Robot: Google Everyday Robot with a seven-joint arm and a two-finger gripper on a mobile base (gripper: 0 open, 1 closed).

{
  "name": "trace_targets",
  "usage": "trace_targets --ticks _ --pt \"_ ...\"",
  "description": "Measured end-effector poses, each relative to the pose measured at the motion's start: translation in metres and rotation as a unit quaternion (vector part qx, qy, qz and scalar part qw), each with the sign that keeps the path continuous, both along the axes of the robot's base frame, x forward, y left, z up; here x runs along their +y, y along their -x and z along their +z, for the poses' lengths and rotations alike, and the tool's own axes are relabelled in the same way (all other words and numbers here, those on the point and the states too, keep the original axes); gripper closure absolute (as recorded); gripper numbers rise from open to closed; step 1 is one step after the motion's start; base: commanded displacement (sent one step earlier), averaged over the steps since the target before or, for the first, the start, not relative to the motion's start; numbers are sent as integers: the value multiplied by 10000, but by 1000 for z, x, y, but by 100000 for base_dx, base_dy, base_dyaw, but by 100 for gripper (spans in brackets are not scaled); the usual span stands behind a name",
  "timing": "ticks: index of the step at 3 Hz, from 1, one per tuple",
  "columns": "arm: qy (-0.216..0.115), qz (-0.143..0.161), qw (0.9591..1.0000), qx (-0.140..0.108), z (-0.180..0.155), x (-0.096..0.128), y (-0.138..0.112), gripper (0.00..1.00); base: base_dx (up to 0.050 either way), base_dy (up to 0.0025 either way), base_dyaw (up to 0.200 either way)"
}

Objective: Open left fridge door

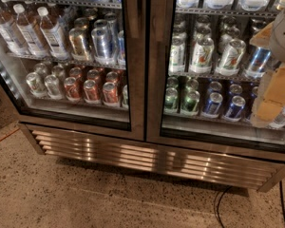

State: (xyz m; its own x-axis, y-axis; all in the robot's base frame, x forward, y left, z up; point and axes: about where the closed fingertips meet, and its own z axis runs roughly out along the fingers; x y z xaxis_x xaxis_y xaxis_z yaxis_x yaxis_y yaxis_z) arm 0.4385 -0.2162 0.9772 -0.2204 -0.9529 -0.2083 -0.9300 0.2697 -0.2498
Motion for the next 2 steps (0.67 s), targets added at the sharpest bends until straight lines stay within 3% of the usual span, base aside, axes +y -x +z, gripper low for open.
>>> trace_targets --ticks 1,2 --pt "-317 -31 9994 114 -3 1 -7 0 0 0 0" --pt "-1131 363 9923 361 -28 35 -30 0 0 0 0"
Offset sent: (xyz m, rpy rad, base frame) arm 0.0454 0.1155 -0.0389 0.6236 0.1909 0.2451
